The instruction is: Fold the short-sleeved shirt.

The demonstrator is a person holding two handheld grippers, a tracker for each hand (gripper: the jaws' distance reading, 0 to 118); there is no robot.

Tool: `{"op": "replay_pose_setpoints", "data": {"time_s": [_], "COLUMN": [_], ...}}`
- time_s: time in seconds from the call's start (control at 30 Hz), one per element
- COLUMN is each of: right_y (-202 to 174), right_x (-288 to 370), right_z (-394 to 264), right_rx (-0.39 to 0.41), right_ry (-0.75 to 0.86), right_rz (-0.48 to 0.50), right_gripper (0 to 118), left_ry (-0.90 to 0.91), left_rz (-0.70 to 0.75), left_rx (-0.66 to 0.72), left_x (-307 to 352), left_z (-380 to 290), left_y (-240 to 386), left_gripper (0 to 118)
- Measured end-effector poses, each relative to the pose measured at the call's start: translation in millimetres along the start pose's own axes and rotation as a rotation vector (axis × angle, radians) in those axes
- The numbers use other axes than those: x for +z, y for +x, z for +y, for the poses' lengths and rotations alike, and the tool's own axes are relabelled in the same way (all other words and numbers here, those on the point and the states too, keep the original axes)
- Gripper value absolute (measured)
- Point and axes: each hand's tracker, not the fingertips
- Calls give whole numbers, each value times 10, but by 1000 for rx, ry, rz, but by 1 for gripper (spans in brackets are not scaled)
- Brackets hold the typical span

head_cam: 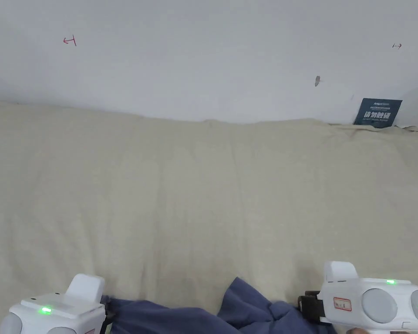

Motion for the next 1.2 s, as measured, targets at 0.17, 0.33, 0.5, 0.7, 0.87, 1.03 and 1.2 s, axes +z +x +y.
{"op": "replay_pose_setpoints", "data": {"time_s": [0.17, 0.33, 0.5, 0.7, 0.87, 1.03, 1.2], "right_y": [50, 94, 87, 35, -28, -89, -192], "right_x": [83, 371, 661, 887, 1138, 1639, 2362], "right_z": [18, -29, -50, -28, -36, -23, 13], "right_rx": [-35, -94, -140, -161, -164, -156, -122], "right_ry": [13, 93, 179, 219, 290, 383, 512], "right_rz": [26, 70, 174, 202, 236, 252, 263], "right_gripper": [2, 2, 2, 2, 2, 2, 2], "left_ry": [14, 18, 29, 39, 122, 328, 470], "left_rz": [-1, -10, -17, -22, -72, -124, -134], "left_rx": [7, 25, 45, 64, 129, 161, 141], "left_x": [23, 27, 38, 36, 353, 1248, 2204], "left_z": [-18, -23, -41, -63, -21, 84, 239], "left_y": [-1, -31, -49, -70, -167, -259, -346], "left_gripper": [6, 6, 6, 6, 6, 5, 4]}}
